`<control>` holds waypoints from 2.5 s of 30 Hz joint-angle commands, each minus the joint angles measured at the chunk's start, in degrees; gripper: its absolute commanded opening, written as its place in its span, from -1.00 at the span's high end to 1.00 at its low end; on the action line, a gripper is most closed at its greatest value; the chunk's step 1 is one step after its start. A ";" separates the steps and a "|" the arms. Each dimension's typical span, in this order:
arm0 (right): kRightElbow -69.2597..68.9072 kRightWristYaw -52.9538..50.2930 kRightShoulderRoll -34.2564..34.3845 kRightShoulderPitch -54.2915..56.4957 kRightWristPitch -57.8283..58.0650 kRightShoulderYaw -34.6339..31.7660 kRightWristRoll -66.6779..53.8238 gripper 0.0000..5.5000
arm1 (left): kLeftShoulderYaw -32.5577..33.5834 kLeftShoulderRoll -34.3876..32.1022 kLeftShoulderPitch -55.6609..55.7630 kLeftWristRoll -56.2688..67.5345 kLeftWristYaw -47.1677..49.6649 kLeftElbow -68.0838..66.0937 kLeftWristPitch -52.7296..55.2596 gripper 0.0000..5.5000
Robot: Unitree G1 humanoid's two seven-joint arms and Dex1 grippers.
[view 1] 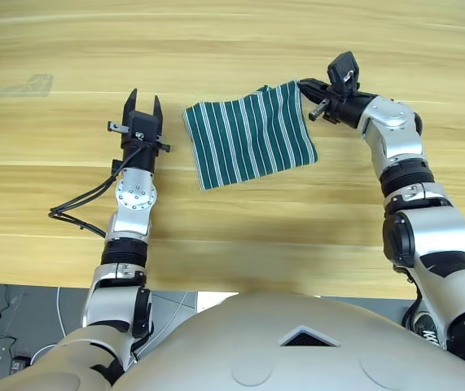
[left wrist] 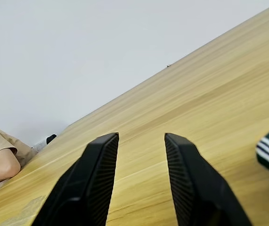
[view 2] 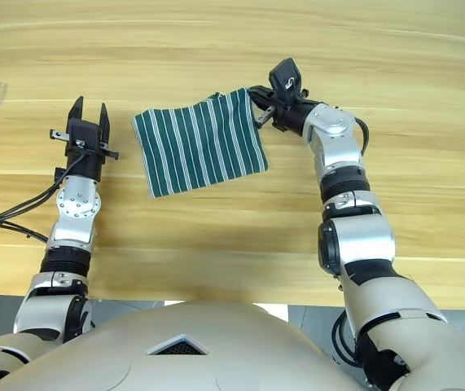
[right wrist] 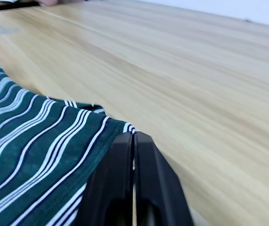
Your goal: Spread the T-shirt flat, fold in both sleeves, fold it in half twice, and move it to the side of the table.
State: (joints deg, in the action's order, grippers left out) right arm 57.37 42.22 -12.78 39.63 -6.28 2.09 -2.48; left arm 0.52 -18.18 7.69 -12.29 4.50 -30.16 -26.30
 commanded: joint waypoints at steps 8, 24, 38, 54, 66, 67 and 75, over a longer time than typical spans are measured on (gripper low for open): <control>3.98 -6.37 0.11 2.71 -4.67 -1.90 0.91 0.91 | -1.24 0.33 -0.41 -1.03 0.01 -0.95 -0.70 0.35; -1.73 -8.06 5.34 3.16 -19.09 1.94 4.41 0.67 | 4.96 1.69 -2.66 4.33 2.86 9.47 -0.82 0.35; 12.37 -10.74 13.84 7.64 -19.77 19.61 22.72 0.67 | 5.33 3.82 -3.41 3.57 2.81 15.58 2.41 0.35; 20.01 -28.21 -3.20 6.85 0.98 1.53 12.07 0.67 | 4.79 4.29 -4.70 1.90 2.80 15.42 2.75 0.35; 17.79 -44.30 -19.95 -6.39 -0.47 -25.40 -7.28 0.67 | 4.09 5.11 -7.02 1.15 2.41 18.74 4.07 0.35; 17.41 -43.95 -20.22 -6.91 -1.54 -25.20 -7.00 0.67 | 3.94 5.21 -7.05 1.04 2.37 18.78 4.15 0.35; -0.10 -32.85 -15.37 -5.13 -35.29 -24.13 -8.56 0.67 | 2.56 6.38 -5.12 0.17 3.35 18.51 3.01 0.35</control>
State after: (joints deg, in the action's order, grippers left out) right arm 66.78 8.84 -30.82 33.50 -29.91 -22.00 -10.02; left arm 3.65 -12.44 0.91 -11.12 7.27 -12.16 -22.60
